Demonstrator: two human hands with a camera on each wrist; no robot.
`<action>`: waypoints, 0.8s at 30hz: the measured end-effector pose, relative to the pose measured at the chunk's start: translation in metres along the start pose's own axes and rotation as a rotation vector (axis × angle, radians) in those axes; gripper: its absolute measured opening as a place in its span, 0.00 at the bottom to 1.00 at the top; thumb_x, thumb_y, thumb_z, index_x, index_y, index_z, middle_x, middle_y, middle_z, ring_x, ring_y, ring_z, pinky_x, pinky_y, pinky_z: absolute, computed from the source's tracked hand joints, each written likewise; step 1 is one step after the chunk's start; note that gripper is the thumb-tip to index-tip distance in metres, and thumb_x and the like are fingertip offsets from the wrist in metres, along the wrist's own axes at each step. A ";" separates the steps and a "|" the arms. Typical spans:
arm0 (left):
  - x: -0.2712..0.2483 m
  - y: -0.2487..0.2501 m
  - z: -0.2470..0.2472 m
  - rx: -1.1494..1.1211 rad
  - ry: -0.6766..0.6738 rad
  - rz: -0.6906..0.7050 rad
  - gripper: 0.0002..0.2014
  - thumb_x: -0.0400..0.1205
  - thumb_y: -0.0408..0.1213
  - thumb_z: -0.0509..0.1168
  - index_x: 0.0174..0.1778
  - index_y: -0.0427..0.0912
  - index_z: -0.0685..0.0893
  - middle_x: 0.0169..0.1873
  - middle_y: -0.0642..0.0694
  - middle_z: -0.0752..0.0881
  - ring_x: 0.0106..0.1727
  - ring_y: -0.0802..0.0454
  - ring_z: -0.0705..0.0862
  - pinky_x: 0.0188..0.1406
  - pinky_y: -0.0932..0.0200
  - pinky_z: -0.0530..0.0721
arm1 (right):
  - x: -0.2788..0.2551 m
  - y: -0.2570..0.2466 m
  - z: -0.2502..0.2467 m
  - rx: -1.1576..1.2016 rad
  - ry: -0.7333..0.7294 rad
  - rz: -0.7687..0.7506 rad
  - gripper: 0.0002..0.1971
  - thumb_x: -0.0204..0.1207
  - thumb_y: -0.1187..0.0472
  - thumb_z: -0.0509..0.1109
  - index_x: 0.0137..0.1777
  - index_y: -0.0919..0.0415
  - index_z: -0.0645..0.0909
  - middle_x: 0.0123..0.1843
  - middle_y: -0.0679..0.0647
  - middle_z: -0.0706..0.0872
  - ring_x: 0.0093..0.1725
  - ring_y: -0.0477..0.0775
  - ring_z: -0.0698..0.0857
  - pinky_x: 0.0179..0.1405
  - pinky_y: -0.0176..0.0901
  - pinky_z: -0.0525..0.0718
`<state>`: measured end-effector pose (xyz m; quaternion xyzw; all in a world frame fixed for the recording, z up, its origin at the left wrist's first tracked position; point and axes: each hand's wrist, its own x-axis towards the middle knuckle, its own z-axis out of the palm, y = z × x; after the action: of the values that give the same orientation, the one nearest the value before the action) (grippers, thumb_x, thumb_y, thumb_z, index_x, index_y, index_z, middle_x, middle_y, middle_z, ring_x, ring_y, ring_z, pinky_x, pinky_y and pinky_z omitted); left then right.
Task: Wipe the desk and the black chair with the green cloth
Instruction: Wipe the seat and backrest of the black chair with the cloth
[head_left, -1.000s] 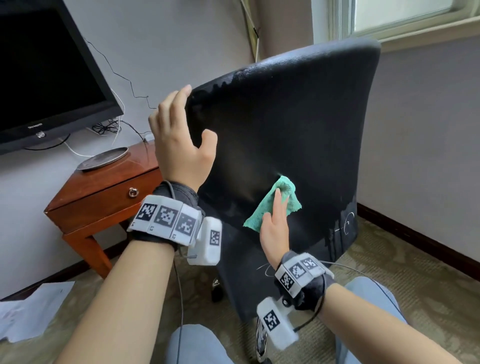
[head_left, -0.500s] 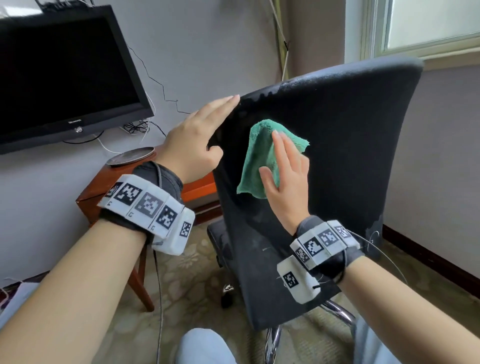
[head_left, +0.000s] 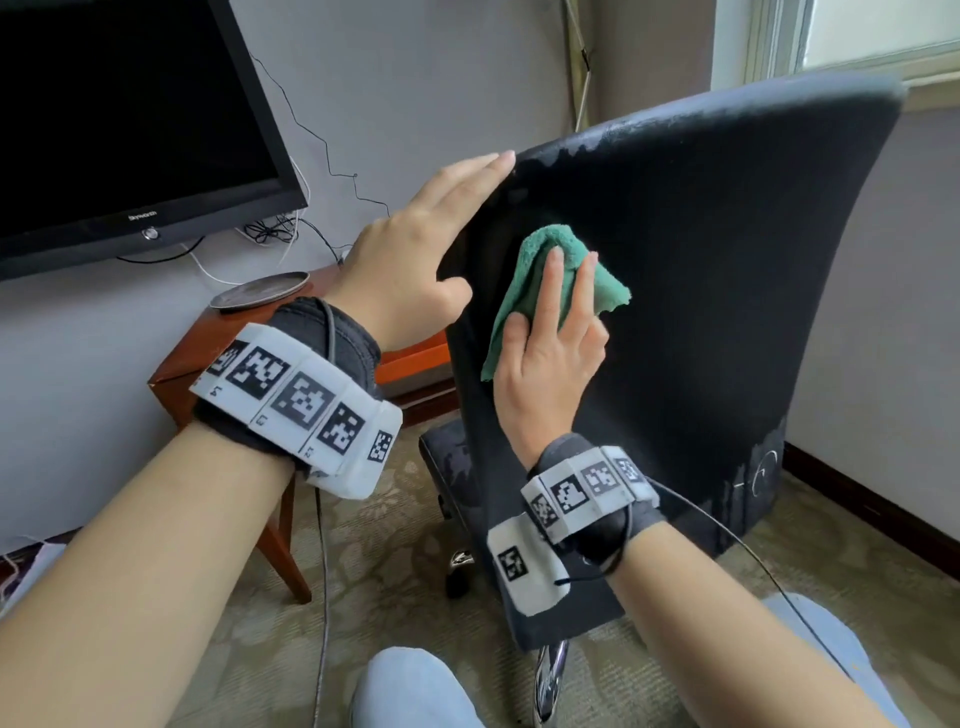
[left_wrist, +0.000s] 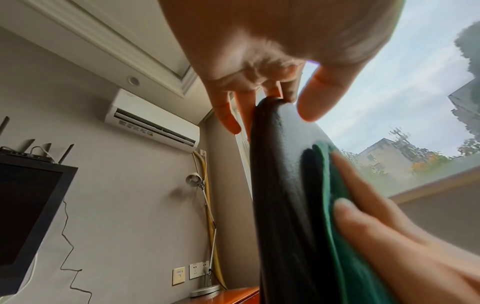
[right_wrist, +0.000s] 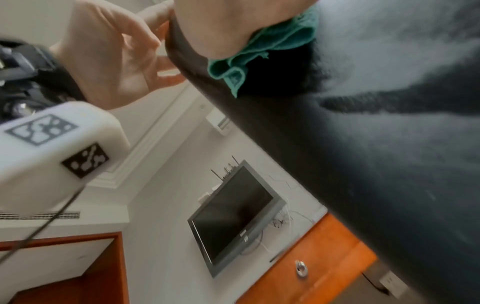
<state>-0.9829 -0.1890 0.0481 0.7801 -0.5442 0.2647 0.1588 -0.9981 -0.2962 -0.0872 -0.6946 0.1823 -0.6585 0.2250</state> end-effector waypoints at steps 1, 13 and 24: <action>0.000 -0.001 -0.001 0.005 -0.003 0.000 0.45 0.64 0.34 0.55 0.82 0.57 0.56 0.79 0.60 0.61 0.72 0.54 0.71 0.60 0.48 0.79 | -0.010 -0.001 0.002 -0.002 -0.014 0.017 0.27 0.79 0.54 0.55 0.78 0.51 0.58 0.80 0.65 0.64 0.60 0.54 0.69 0.60 0.47 0.64; -0.011 -0.017 -0.014 0.060 -0.125 -0.026 0.47 0.66 0.33 0.57 0.82 0.61 0.50 0.80 0.64 0.56 0.51 0.39 0.84 0.50 0.44 0.83 | -0.076 0.040 0.005 -0.165 -0.344 -0.309 0.25 0.77 0.57 0.55 0.76 0.53 0.61 0.78 0.60 0.59 0.73 0.68 0.62 0.70 0.69 0.69; -0.014 -0.011 -0.018 -0.013 -0.092 -0.062 0.45 0.65 0.32 0.57 0.82 0.59 0.56 0.78 0.63 0.62 0.56 0.40 0.82 0.58 0.44 0.79 | -0.051 0.018 0.013 -0.148 -0.342 -0.501 0.29 0.78 0.57 0.61 0.78 0.45 0.59 0.81 0.54 0.56 0.80 0.64 0.57 0.78 0.61 0.52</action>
<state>-0.9804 -0.1649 0.0550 0.8068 -0.5284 0.2198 0.1469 -0.9873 -0.2820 -0.1400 -0.8331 0.0124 -0.5521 0.0316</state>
